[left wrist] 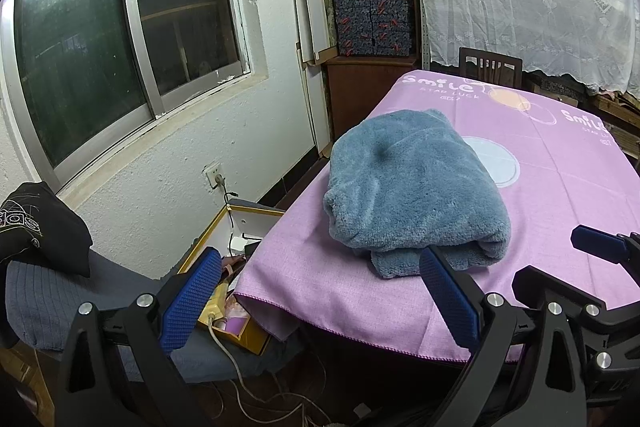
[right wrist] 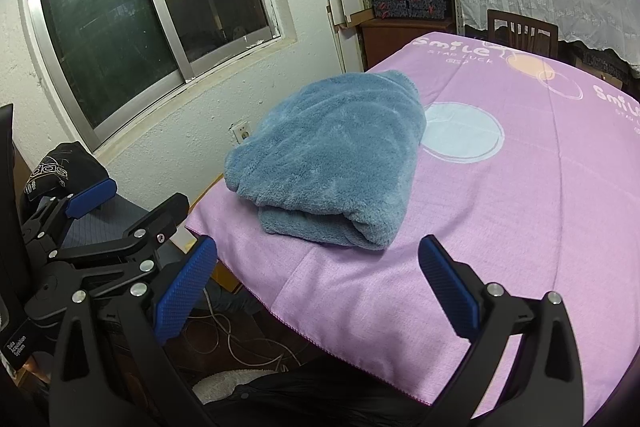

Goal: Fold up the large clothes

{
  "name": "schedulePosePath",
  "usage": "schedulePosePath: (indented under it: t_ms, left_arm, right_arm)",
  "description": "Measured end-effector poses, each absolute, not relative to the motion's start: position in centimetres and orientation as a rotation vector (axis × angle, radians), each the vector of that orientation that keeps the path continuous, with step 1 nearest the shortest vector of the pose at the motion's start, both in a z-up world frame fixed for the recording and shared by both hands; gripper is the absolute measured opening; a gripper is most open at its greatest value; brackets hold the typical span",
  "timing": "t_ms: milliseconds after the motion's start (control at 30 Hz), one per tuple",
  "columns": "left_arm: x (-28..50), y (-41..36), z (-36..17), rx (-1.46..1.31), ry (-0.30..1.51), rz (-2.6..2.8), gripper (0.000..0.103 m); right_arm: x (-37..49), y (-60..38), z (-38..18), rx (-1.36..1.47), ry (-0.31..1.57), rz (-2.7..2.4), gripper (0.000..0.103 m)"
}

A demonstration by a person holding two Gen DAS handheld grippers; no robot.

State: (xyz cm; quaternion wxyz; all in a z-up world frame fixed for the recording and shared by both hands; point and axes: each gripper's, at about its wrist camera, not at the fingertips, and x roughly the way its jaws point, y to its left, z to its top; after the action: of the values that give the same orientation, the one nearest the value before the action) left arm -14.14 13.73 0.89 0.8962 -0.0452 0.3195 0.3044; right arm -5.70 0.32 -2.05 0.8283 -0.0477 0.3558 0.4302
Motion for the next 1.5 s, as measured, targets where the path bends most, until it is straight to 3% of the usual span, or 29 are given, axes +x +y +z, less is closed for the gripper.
schedulePosePath:
  t_ms: [1500]
  left_arm:
    - [-14.68, 12.96, 1.05, -0.089, 0.651, 0.673, 0.099]
  right_arm:
    - [-5.75, 0.46, -2.26, -0.091, 0.771, 0.915, 0.098]
